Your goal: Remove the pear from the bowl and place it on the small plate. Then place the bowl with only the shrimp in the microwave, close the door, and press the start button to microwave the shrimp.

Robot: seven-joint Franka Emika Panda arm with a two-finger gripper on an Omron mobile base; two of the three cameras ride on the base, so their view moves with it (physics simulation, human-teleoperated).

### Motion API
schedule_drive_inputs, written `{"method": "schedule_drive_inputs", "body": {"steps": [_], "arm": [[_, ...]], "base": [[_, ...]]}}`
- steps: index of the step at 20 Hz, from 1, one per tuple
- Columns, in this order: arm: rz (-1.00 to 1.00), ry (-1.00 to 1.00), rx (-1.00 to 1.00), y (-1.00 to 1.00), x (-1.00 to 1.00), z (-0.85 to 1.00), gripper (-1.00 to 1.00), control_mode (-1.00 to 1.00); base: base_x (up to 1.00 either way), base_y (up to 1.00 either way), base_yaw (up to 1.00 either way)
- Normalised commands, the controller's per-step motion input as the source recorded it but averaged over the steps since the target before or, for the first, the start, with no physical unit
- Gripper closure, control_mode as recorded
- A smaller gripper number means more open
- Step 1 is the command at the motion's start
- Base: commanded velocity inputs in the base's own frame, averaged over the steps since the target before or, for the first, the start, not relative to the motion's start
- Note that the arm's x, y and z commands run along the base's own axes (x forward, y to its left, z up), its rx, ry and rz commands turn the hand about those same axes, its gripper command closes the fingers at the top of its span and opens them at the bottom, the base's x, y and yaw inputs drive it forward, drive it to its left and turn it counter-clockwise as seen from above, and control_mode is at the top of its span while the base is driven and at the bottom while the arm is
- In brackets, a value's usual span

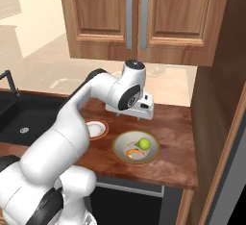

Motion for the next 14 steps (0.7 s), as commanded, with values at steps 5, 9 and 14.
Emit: {"method": "schedule_drive_inputs", "body": {"steps": [5,9,14], "arm": [[0.00,0.12,0.00,-0.46,0.12,-0.56,-1.00,-1.00],[0.00,0.06,0.00,-0.12,0.00,-0.20,-1.00,-1.00],[0.00,0.10,-0.04,-0.03,0.00,-0.34,-1.00,-1.00]], "base": [[0.00,0.00,0.00],[0.00,0.00,0.00],[0.00,0.00,0.00]]}}
